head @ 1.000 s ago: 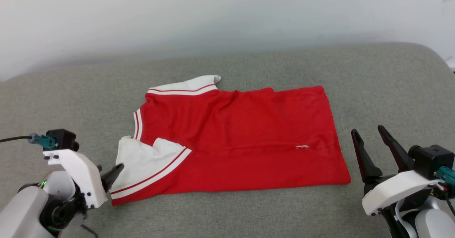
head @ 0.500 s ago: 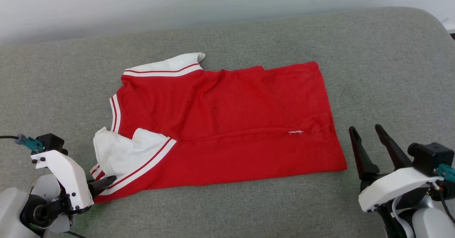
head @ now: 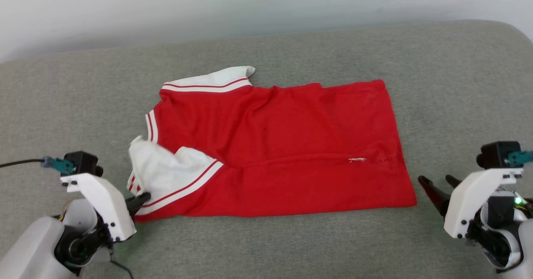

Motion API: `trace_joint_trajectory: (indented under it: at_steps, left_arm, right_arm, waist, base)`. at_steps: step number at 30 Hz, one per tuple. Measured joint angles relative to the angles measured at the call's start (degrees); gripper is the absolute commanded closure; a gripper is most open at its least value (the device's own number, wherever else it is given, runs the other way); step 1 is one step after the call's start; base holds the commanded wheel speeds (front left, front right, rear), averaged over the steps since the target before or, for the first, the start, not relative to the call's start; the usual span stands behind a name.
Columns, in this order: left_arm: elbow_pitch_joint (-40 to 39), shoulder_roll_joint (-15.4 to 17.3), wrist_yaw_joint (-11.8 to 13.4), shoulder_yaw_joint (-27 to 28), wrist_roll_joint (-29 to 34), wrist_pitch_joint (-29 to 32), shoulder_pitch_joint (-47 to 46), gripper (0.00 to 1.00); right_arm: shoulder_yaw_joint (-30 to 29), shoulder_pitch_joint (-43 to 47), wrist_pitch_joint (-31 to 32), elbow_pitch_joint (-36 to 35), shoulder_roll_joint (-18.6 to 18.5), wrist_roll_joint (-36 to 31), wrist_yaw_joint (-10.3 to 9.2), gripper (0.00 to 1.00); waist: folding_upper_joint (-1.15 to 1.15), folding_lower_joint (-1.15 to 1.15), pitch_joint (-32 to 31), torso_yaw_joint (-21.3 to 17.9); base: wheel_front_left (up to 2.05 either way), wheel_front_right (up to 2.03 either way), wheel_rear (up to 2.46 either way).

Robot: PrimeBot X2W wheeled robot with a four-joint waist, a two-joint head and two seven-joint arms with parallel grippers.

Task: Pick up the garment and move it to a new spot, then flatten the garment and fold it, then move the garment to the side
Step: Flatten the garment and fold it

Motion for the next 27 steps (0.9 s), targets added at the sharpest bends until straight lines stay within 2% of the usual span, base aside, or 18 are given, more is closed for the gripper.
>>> trace_joint_trajectory:
  at_steps: [2,5,14,15,16,27]
  left_arm:
    - [-1.79,-0.26,0.47,-0.01,0.78,-0.96,-0.51,1.00]
    - [-4.65,-0.26,1.12,0.00,1.69,-1.94,-1.25,1.00]
    - [-10.58,-1.27,2.30,-0.56,3.85,-3.45,-2.93,1.00]
    - [-10.77,-1.27,2.30,-0.55,4.02,-3.71,-2.99,1.00]
    - [-10.80,-1.27,2.30,-0.56,4.07,-3.91,-3.00,1.00]
    - [-10.48,-1.43,2.75,0.22,3.07,-6.36,-0.03,1.00]
  right_arm:
    - [0.12,-1.43,5.48,0.55,-0.10,0.89,0.00,0.00]
    - [0.81,-3.70,10.33,1.14,0.23,0.80,0.00,0.00]
    - [0.53,-8.72,15.79,7.78,1.82,-0.24,0.00,0.02]
    - [0.54,-9.06,16.01,8.00,1.88,-0.12,-0.01,0.80]
    - [0.53,-9.33,16.33,8.27,1.85,0.15,-0.01,1.00]
    - [4.25,-9.17,16.34,4.72,-0.02,0.82,0.00,1.00]
  waist:
    - [0.00,0.00,0.06,0.82]
    - [0.00,0.00,0.79,2.00]
    - [0.00,0.00,4.79,5.19]
    - [0.00,0.00,5.22,5.47]
    - [0.00,0.00,5.54,5.71]
    - [0.00,0.01,2.67,5.53]
  base:
    - [0.00,0.00,0.00]
    - [0.00,0.00,0.00]
    - [0.00,0.00,0.00]
    - [0.00,0.00,0.00]
    - [0.00,0.00,0.00]
    - [0.00,0.00,0.00]
